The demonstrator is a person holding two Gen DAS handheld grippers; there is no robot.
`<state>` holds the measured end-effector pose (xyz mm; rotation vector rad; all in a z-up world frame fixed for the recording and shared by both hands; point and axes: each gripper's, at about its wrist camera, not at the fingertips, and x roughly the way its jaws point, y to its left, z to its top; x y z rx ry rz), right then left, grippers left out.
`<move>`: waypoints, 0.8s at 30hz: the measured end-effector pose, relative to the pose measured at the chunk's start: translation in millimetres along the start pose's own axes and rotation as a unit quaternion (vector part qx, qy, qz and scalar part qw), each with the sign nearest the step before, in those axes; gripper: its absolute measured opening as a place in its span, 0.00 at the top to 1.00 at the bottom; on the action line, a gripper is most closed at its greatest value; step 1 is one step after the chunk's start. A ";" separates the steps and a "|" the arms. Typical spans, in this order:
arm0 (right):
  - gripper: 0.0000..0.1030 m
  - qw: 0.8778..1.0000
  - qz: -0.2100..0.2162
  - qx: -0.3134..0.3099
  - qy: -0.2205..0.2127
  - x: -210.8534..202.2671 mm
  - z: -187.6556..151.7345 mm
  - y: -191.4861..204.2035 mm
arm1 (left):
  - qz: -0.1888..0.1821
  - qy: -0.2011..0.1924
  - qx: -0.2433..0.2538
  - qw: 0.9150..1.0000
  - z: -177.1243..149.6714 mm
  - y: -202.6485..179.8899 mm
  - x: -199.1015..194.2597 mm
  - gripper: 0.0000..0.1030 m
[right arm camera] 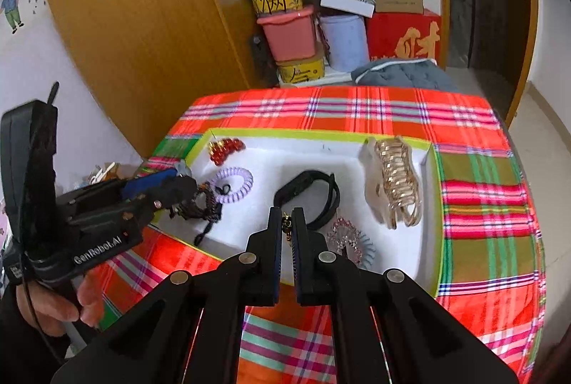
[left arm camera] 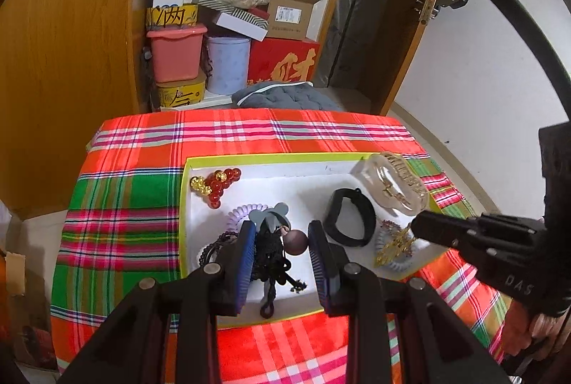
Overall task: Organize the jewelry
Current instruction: 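Carry the tassel clip with the left gripper while the right carries the gold brooch over the tray, then open both grippers to drop the tassel clip and gold brooch into the tray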
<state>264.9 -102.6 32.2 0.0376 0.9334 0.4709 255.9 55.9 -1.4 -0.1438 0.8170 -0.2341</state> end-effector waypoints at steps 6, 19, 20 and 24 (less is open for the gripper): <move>0.95 1.000 -0.003 0.008 0.023 21.3 -5.7 -9.1 | -0.003 0.009 0.001 1.000 -1.9 1.2 14.5 0.70; 0.95 0.999 -0.002 0.015 0.042 37.9 -11.1 -16.0 | -0.007 0.023 -0.001 1.000 -3.7 1.0 33.0 0.70; 0.95 0.999 0.000 0.017 0.045 38.7 -11.7 -17.7 | -0.007 0.025 -0.002 1.000 -4.0 1.2 34.2 0.70; 0.95 0.999 -0.001 0.020 0.046 40.1 -12.7 -19.6 | -0.006 0.030 -0.002 1.000 -4.7 0.9 38.5 0.70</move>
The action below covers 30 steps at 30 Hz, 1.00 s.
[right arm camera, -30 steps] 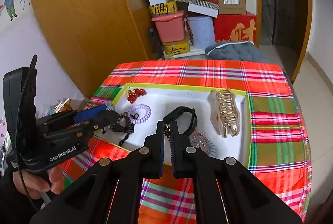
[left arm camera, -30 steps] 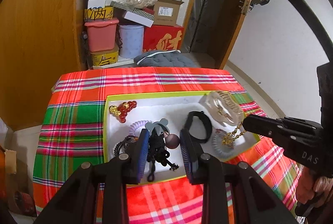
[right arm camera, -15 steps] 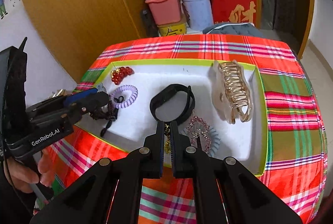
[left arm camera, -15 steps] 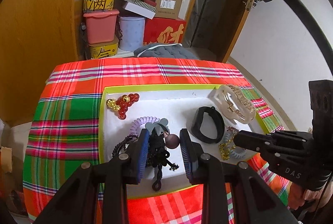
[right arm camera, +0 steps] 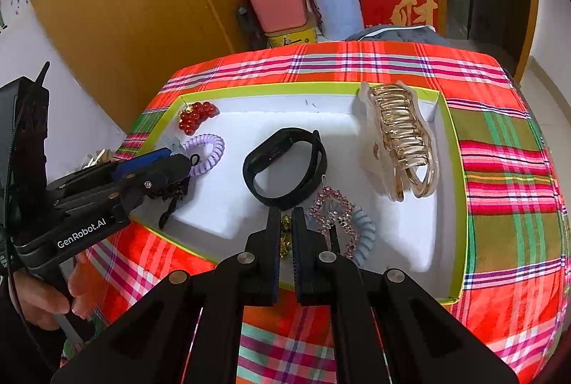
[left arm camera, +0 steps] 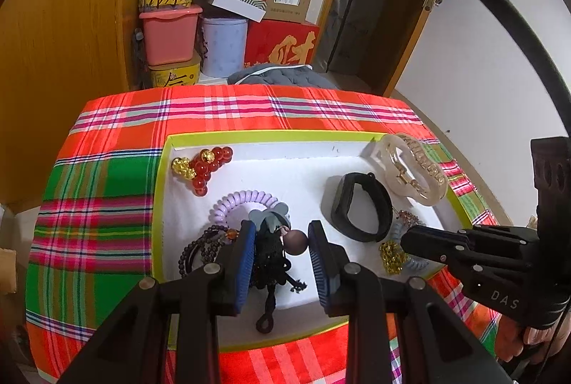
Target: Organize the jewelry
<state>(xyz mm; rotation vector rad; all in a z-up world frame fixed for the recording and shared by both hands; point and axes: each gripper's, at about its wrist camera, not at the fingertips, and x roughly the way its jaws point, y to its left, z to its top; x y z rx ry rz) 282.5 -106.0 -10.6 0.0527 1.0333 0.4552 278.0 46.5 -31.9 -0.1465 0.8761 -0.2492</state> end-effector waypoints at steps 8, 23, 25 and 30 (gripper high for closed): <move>0.88 1.000 -0.008 -0.010 -0.007 -2.1 -2.1 1.3 | 0.011 0.003 -0.001 1.000 -1.3 0.4 5.0 0.70; 0.73 0.999 -0.020 -0.013 -0.034 -26.3 -7.7 2.9 | 0.002 -0.010 -0.013 1.000 -8.6 -2.9 -22.0 0.60; 0.73 0.999 -0.024 -0.016 -0.038 -32.3 -10.1 4.1 | 0.004 -0.015 -0.012 1.000 -11.8 -6.6 -31.0 0.60; 0.72 0.998 -0.031 -0.016 -0.052 -52.1 -19.7 8.3 | 0.009 -0.026 -0.008 1.000 -20.7 -15.6 -54.3 0.60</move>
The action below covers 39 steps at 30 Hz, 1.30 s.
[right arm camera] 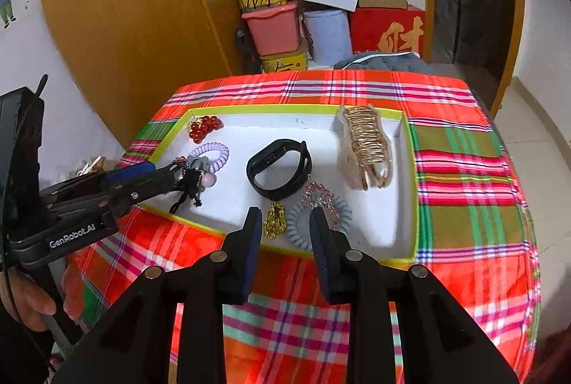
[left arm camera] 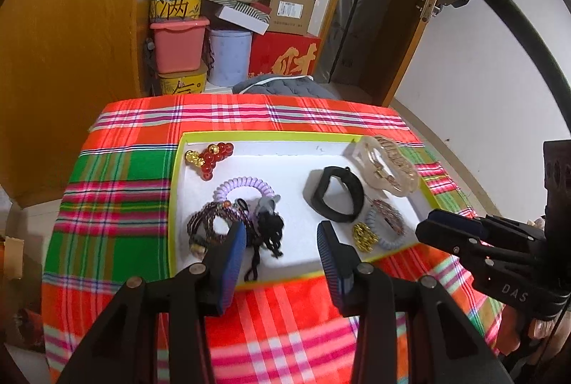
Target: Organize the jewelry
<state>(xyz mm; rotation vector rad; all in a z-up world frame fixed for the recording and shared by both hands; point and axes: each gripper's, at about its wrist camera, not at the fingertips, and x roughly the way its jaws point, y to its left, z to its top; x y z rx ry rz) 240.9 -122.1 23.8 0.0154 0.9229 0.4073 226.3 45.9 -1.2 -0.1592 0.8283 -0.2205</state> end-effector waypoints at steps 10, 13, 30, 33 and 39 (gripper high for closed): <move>0.68 1.000 -0.018 -0.001 -0.015 -49.8 -30.5 8.1 | 0.024 -0.017 -0.008 1.000 -31.9 -15.4 -52.9 0.53; 0.68 1.000 -0.023 -0.004 -0.017 -63.7 -40.9 12.3 | 0.036 -0.014 -0.011 0.999 -47.5 -21.2 -67.2 0.47; 0.68 0.999 -0.035 -0.010 -0.013 -108.7 -98.1 31.2 | 0.059 0.007 -0.023 0.998 -111.0 -47.9 -108.1 0.36; 0.67 0.999 -0.037 -0.008 -0.005 -105.9 -103.1 30.5 | 0.062 0.009 -0.019 0.998 -115.2 -51.8 -108.4 0.36; 0.67 0.999 -0.036 -0.006 0.001 -100.7 -105.7 30.5 | 0.057 0.011 -0.017 0.998 -114.9 -55.3 -106.2 0.36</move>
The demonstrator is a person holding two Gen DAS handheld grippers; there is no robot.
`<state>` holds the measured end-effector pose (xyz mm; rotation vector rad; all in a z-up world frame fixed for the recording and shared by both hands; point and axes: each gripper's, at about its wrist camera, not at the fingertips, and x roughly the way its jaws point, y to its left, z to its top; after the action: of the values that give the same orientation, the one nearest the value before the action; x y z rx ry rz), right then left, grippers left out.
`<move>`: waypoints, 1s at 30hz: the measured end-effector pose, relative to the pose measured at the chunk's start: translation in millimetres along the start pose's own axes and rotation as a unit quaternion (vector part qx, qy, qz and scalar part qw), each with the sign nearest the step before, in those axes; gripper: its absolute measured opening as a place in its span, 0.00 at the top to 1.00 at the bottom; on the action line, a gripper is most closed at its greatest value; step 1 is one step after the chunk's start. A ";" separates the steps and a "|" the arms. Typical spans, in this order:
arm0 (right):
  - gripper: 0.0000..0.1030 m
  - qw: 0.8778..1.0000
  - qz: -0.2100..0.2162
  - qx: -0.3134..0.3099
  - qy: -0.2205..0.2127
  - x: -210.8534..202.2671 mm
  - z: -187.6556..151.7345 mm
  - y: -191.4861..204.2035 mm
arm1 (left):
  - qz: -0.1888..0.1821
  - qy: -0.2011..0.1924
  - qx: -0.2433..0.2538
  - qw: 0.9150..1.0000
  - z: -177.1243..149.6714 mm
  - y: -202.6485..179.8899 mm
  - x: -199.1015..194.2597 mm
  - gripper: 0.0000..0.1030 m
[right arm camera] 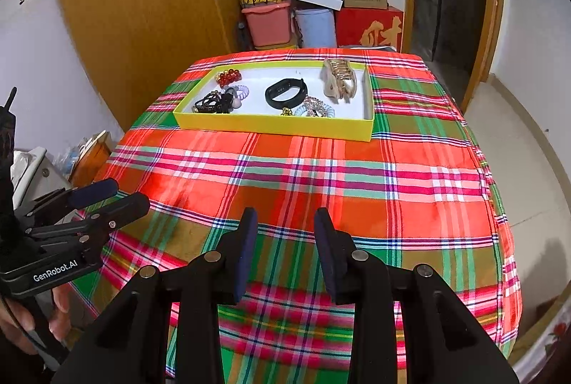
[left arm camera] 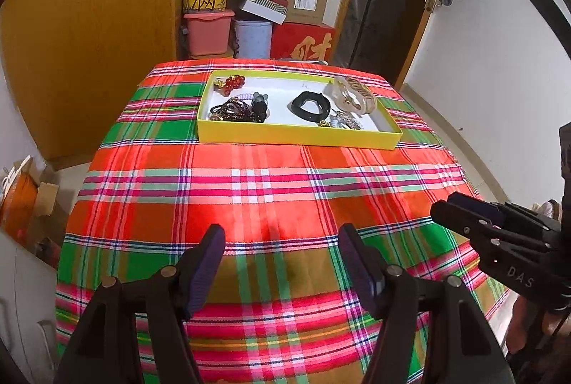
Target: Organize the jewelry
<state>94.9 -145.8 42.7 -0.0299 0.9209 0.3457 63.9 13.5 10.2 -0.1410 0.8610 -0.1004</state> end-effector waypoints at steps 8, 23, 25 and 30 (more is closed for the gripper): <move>0.67 1.000 0.000 0.002 0.005 3.8 0.0 -1.4 | 0.006 0.002 0.002 1.000 0.6 -0.3 1.7 0.36; 0.67 1.000 0.001 0.003 0.012 9.3 -2.2 -1.7 | 0.012 -0.002 -0.001 1.000 0.2 -2.4 3.6 0.36; 0.67 1.000 0.001 0.003 0.012 10.0 -2.6 -1.7 | 0.014 -0.001 -0.002 1.000 0.3 -1.7 4.0 0.36; 0.67 1.000 0.001 0.003 0.013 10.7 -3.4 -2.6 | 0.022 -0.004 -0.001 1.000 0.3 -2.5 3.4 0.36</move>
<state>98.9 -145.8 31.9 -0.0277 0.9469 0.3448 66.3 10.5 8.3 -0.1252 0.8550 -0.0579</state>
